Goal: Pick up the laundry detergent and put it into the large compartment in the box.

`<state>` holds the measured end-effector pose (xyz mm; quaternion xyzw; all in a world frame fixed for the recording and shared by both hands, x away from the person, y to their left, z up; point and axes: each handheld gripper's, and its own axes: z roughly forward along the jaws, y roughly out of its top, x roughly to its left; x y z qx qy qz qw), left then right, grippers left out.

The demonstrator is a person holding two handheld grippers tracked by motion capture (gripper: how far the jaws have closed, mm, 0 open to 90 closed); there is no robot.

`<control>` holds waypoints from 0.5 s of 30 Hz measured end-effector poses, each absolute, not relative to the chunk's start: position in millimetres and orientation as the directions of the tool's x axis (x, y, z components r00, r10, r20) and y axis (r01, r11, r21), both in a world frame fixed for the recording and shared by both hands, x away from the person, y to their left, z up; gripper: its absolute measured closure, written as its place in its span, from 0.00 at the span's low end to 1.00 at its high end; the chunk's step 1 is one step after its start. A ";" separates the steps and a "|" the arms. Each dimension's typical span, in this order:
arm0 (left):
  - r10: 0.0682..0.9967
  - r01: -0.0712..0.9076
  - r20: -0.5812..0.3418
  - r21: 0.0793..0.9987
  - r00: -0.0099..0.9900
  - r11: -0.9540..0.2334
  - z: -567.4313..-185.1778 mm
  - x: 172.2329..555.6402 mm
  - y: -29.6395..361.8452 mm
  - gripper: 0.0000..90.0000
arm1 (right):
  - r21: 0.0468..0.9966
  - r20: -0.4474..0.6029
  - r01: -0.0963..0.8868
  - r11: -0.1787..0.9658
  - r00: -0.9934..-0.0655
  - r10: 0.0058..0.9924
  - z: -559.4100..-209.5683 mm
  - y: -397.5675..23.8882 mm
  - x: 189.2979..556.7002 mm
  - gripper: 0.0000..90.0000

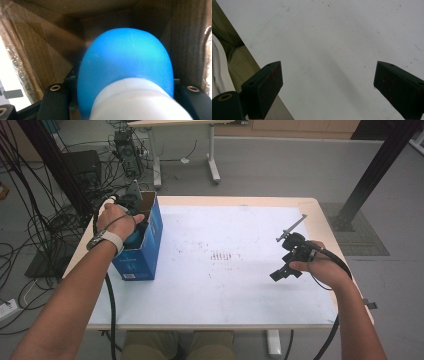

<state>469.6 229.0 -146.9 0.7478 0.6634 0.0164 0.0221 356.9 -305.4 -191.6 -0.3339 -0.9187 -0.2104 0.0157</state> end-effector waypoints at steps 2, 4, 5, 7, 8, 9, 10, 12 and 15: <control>0.993 0.991 -0.005 0.054 0.120 -0.120 -146.8 469.6 228.8 0.43 | 0.376 0.170 0.620 0.688 -0.776 0.607 -191.6 -305.2 356.9 0.09; 0.993 0.991 -0.004 0.055 0.120 -0.119 -146.8 469.3 228.5 0.43 | 0.379 0.171 0.620 0.687 -0.777 0.606 -191.8 -305.5 356.8 0.09; 0.993 0.991 -0.004 0.054 0.119 -0.119 -146.7 469.3 228.5 0.43 | 0.378 0.170 0.618 0.689 -0.778 0.605 -191.7 -305.4 356.8 0.09; 0.993 0.991 -0.004 0.055 0.120 -0.119 -146.9 469.1 228.6 0.43 | 0.377 0.170 0.620 0.688 -0.777 0.606 -191.6 -305.6 356.5 0.09; 0.993 0.991 -0.004 0.054 0.120 -0.119 -146.7 469.2 228.9 0.43 | 0.376 0.169 0.619 0.689 -0.777 0.606 -191.4 -305.6 356.5 0.09; 0.993 0.991 -0.004 0.055 0.119 -0.119 -146.8 469.0 229.0 0.43 | 0.377 0.170 0.620 0.688 -0.777 0.607 -191.4 -305.8 356.1 0.09; 0.993 0.991 -0.004 0.056 0.120 -0.119 -146.8 468.9 228.8 0.43 | 0.377 0.169 0.620 0.688 -0.776 0.607 -191.4 -305.7 355.9 0.09; 0.993 0.991 -0.004 0.057 0.119 -0.119 -146.9 468.6 228.7 0.43 | 0.379 0.171 0.623 0.685 -0.774 0.609 -191.6 -306.0 355.1 0.09; 0.993 0.991 -0.002 0.055 0.122 -0.122 -146.7 468.6 228.2 0.43 | 0.376 0.169 0.622 0.686 -0.775 0.609 -191.3 -306.1 355.0 0.09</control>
